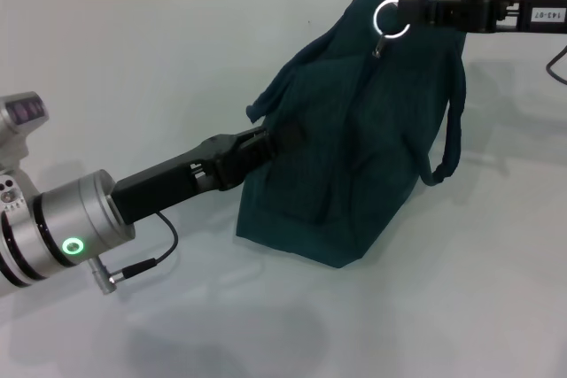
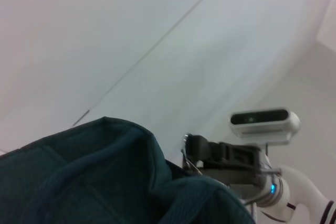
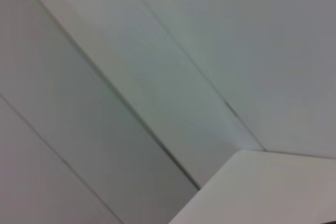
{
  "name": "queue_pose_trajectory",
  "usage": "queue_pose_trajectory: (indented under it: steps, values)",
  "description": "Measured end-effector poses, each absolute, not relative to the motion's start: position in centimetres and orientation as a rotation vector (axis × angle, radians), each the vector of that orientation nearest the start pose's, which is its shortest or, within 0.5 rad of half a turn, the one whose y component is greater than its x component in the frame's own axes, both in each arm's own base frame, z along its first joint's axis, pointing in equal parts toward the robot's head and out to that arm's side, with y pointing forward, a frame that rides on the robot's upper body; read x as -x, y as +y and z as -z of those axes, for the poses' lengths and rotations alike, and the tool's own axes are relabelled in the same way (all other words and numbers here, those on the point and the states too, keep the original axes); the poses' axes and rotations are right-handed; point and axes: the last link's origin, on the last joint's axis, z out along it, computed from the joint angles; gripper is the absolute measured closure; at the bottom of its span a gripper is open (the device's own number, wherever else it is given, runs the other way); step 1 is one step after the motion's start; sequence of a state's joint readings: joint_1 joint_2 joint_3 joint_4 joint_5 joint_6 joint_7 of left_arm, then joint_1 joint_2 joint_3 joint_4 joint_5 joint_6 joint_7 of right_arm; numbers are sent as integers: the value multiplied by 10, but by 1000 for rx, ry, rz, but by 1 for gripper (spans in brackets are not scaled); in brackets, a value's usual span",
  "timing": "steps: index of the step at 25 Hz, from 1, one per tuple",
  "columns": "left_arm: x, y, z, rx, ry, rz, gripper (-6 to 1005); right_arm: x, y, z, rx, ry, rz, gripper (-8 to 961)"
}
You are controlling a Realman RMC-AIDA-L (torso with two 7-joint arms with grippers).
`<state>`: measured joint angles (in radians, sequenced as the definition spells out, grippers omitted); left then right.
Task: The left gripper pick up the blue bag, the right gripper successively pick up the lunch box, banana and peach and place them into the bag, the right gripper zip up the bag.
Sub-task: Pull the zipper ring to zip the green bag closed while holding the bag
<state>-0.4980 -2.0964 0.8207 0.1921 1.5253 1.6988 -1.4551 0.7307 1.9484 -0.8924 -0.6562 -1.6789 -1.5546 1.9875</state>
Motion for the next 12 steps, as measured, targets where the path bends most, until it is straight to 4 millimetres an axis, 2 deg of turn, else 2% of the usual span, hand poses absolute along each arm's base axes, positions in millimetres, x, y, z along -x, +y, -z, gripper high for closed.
queue_pose_trajectory:
  steps: [9,12]
  values:
    - [242,281,45,2427,-1339,1517,891,-154,390,-34,2831,989,-962,951]
    - [241,282,44,2411,-1392,1531,783,-152,390,-33,2844,970,-951,951]
